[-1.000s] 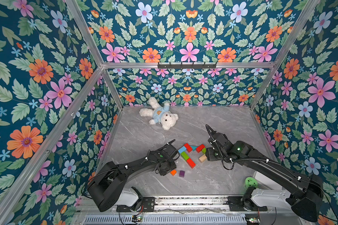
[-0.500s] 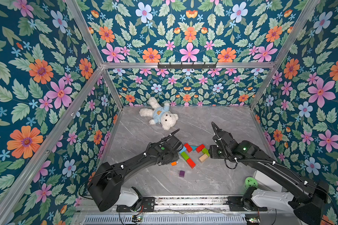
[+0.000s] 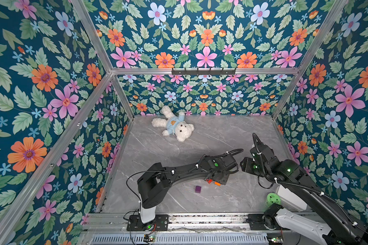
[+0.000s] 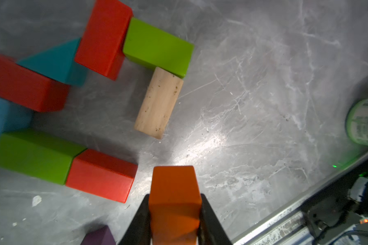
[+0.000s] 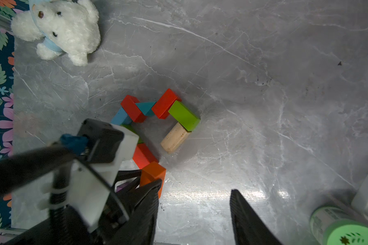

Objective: Assemble a heart with building blocks
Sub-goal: Assemble the building block at the center of the board.

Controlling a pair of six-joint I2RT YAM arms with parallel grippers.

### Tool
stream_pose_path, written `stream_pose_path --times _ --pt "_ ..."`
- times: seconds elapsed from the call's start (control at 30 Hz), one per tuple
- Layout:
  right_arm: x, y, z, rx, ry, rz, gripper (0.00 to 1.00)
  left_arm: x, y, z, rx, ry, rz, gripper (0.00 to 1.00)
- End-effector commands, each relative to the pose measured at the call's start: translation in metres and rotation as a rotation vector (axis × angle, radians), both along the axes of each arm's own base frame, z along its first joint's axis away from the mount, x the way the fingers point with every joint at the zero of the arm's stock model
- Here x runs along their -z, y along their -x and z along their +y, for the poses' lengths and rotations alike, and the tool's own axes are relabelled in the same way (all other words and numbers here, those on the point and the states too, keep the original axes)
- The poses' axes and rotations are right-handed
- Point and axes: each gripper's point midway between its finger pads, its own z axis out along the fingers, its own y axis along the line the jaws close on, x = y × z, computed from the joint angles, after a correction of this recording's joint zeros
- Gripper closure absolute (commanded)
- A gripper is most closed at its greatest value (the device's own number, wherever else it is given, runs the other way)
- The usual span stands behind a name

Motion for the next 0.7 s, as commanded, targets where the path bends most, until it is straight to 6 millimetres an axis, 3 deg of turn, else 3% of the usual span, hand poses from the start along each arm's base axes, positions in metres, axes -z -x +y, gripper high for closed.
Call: stream_pose_path --times 0.0,0.13,0.23,0.37,0.67 --pt "0.005 0.007 -0.011 0.044 0.021 0.022 0.44 0.014 0.003 0.004 0.053 -0.067 0.011 1.00" --pt "0.004 0.012 -0.017 0.054 0.030 0.021 0.44 0.029 0.002 0.001 0.067 -0.097 0.019 0.89" --pt "0.003 0.015 -0.021 0.059 0.034 0.017 0.44 0.038 0.005 0.001 0.073 -0.114 0.039 0.63" --pt "0.004 0.017 -0.023 0.060 0.040 0.018 0.43 0.039 0.001 0.006 0.067 -0.133 0.018 0.43" --pt "0.003 0.020 -0.026 0.066 0.046 0.019 0.43 0.042 -0.001 0.011 0.087 -0.175 -0.004 0.51"
